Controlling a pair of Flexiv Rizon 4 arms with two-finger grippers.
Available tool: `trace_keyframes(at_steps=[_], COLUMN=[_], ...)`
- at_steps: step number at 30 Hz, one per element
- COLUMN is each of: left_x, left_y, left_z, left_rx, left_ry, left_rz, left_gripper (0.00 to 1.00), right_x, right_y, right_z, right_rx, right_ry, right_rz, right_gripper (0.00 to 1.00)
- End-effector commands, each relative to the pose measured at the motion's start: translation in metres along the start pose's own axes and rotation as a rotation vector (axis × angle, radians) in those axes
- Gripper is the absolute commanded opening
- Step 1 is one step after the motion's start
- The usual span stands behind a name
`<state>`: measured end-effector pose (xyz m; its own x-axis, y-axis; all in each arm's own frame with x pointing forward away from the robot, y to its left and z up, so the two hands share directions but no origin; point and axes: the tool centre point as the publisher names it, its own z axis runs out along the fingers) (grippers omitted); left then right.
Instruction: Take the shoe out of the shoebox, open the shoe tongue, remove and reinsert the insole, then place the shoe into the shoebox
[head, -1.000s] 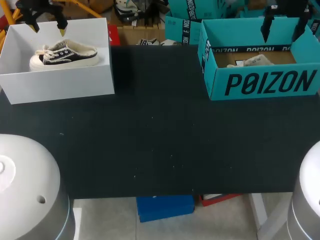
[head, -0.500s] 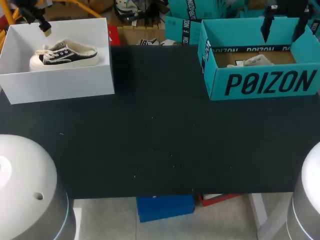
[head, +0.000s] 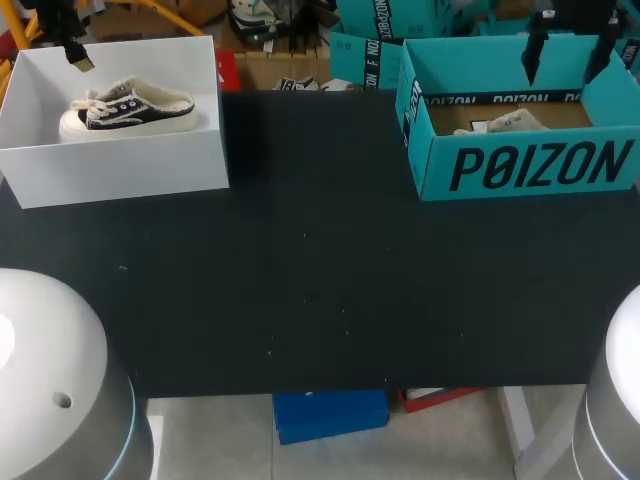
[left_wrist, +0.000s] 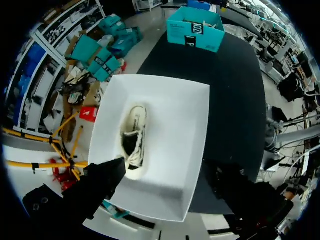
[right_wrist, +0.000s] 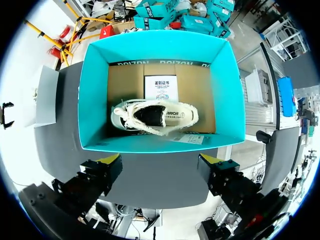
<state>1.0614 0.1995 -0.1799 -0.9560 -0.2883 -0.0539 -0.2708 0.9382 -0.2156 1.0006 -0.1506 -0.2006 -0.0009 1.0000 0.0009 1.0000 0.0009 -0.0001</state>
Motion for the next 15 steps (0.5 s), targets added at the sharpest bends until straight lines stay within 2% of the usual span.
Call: trace_keyframes(at_steps=[1,3,4,5,6,8,10,11,13,15], left_x=[-0.006,-0.006,-0.007,-0.010,-0.012,-0.018,-0.023,-0.026,-0.032,-0.036], left_y=[0.002,0.002,0.005,0.006,0.005,0.003,0.003,0.003,0.003,0.003], left_z=[0.000,0.000,0.007,0.013,0.015,0.019,0.021,0.025,0.030,0.037], left_rx=[0.064,0.064,-0.018,-0.057,-0.049,-0.099,-0.101,-0.137,-0.113,-0.137], left_ry=[0.164,0.164,0.130,0.132,0.135,0.112,0.118,0.102,0.105,0.093], left_rz=[0.757,0.757,0.756,0.746,0.752,0.762,0.772,0.766,0.761,0.753], left_gripper=[1.00,1.00,1.00,1.00,1.00,1.00,1.00,1.00,1.00,1.00], right_x=[0.000,0.000,0.000,0.000,0.000,0.000,0.000,0.000,0.000,0.000], right_y=[0.000,0.000,0.000,0.000,0.000,0.000,0.000,0.000,0.000,0.000], right_z=[0.000,0.000,0.000,0.000,0.000,0.000,0.000,0.000,0.000,0.000], right_rx=[0.000,0.000,0.000,0.000,0.000,0.000,0.000,0.000,0.000,0.000], right_ry=[-0.001,-0.001,-0.001,-0.001,-0.001,-0.001,-0.001,-0.001,-0.001,-0.001], right_rz=[0.001,0.001,0.001,0.001,0.001,0.001,0.001,0.001,0.001,0.001], right_gripper=[1.00,1.00,1.00,1.00,1.00,1.00,1.00,1.00,1.00,1.00])
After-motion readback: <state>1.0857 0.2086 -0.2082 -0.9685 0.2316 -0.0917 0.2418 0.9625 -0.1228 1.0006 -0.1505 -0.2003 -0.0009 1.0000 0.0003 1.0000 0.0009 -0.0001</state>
